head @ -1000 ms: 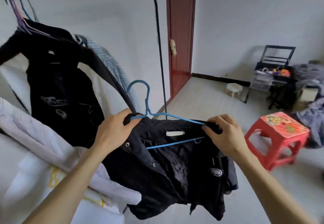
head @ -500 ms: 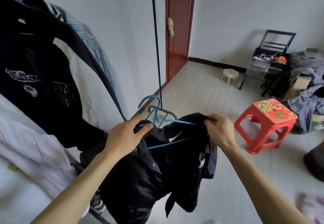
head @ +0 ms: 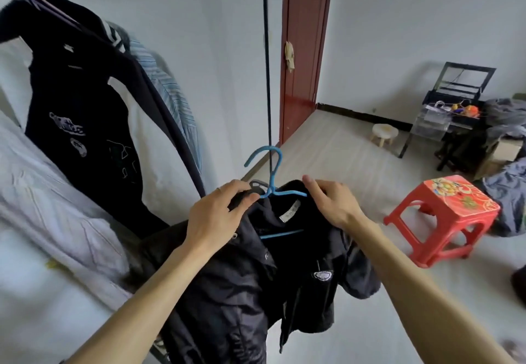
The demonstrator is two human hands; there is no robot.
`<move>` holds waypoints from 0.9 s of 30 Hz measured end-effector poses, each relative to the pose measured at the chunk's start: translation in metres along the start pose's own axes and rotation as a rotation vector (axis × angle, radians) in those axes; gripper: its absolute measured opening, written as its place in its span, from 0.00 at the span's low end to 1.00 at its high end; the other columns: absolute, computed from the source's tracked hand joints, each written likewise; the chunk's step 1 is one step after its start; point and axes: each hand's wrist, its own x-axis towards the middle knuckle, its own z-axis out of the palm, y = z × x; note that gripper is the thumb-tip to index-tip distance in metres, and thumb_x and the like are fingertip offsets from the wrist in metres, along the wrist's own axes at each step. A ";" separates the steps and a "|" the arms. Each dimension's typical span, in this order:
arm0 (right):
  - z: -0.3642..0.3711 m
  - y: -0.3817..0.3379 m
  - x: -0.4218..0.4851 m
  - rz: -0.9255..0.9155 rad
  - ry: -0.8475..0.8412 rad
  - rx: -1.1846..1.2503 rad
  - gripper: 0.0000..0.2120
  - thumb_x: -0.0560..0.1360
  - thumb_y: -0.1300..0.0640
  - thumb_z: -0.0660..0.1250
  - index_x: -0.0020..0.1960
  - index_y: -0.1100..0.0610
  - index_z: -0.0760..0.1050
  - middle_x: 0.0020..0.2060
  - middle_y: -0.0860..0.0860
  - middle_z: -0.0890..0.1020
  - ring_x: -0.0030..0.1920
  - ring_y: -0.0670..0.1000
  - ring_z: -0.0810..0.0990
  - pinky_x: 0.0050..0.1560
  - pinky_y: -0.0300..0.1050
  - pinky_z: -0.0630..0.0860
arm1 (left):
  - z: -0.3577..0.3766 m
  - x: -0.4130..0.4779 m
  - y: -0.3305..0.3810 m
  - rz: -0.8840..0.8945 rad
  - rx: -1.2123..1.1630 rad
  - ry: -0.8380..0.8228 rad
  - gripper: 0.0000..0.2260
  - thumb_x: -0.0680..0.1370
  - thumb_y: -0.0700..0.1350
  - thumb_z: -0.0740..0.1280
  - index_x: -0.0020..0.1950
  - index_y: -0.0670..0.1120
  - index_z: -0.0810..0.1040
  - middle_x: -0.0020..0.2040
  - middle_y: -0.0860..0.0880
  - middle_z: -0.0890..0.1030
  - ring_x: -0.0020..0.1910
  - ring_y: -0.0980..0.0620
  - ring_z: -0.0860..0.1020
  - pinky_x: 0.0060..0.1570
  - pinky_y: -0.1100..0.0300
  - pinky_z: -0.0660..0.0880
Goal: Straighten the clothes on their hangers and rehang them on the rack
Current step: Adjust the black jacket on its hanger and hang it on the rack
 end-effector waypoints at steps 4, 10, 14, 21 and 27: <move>0.015 0.015 0.000 0.082 0.265 0.017 0.29 0.79 0.35 0.54 0.30 0.57 0.65 0.22 0.50 0.70 0.27 0.51 0.72 0.30 0.46 0.65 | -0.006 -0.028 -0.035 0.011 0.131 0.106 0.12 0.78 0.61 0.57 0.54 0.56 0.71 0.46 0.54 0.84 0.42 0.49 0.83 0.35 0.56 0.78; 0.031 0.021 -0.004 0.089 0.310 0.018 0.27 0.81 0.41 0.55 0.30 0.58 0.63 0.22 0.51 0.70 0.28 0.53 0.71 0.29 0.46 0.63 | -0.008 -0.036 -0.031 0.050 0.059 -0.141 0.14 0.73 0.64 0.65 0.53 0.58 0.74 0.52 0.60 0.72 0.46 0.64 0.74 0.44 0.68 0.72; 0.030 0.024 -0.003 0.116 0.321 0.053 0.27 0.81 0.42 0.55 0.31 0.59 0.62 0.22 0.52 0.69 0.27 0.55 0.70 0.31 0.47 0.65 | -0.009 -0.020 -0.043 -0.179 0.067 -0.406 0.22 0.72 0.70 0.62 0.62 0.63 0.69 0.62 0.61 0.72 0.54 0.59 0.77 0.54 0.58 0.75; 0.031 0.022 -0.006 0.094 0.278 0.058 0.22 0.83 0.45 0.52 0.35 0.56 0.67 0.28 0.52 0.75 0.34 0.59 0.75 0.36 0.50 0.66 | 0.016 -0.015 -0.032 -0.164 0.208 -0.286 0.19 0.80 0.63 0.55 0.53 0.48 0.72 0.40 0.53 0.78 0.45 0.47 0.80 0.42 0.53 0.75; 0.027 0.016 -0.016 -0.070 0.166 0.211 0.11 0.82 0.50 0.57 0.47 0.53 0.74 0.40 0.48 0.80 0.42 0.49 0.77 0.46 0.45 0.71 | 0.014 0.002 -0.024 -0.152 0.210 -0.182 0.14 0.79 0.61 0.59 0.42 0.53 0.65 0.31 0.55 0.69 0.32 0.52 0.72 0.32 0.54 0.70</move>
